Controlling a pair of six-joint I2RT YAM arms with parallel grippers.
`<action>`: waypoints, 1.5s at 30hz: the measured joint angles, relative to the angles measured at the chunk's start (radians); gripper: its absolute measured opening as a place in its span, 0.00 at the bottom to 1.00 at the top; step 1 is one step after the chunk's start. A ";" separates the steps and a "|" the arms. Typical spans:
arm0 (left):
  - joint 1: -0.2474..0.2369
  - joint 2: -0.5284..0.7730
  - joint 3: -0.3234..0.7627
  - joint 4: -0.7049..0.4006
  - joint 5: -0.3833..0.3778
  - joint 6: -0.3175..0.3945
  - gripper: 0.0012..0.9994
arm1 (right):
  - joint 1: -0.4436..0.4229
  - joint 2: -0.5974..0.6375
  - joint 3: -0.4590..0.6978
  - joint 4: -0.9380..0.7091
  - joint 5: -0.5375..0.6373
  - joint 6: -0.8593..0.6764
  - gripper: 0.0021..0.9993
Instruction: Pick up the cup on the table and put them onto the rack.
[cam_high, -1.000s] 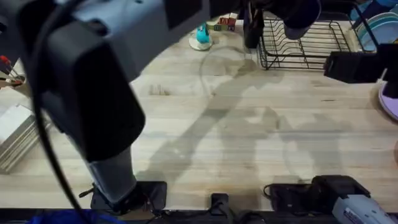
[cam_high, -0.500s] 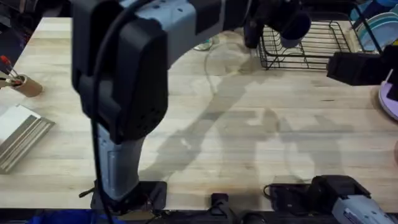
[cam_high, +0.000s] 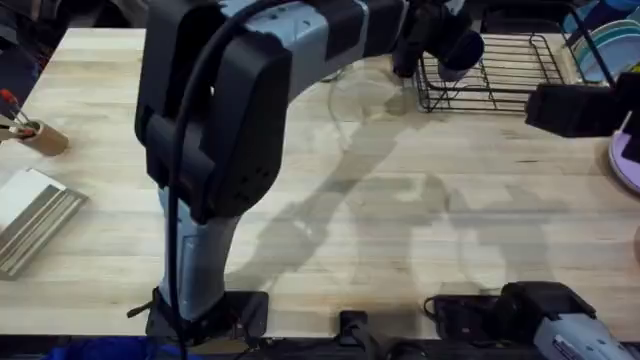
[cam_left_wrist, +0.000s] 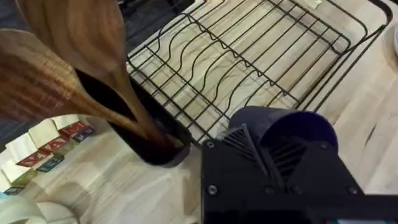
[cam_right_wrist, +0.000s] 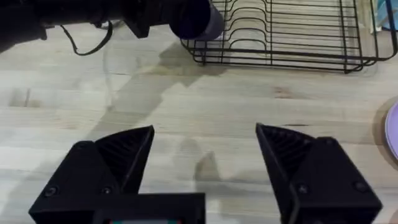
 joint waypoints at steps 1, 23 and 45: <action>0.000 0.000 0.000 0.002 -0.001 0.000 0.04 | 0.000 0.000 0.000 0.000 0.000 0.000 1.00; 0.000 0.086 0.000 0.043 -0.049 0.000 0.04 | 0.000 0.000 0.000 0.003 0.000 0.000 1.00; 0.000 0.086 0.000 0.045 -0.049 0.000 0.27 | 0.000 0.000 0.000 0.010 0.000 0.000 1.00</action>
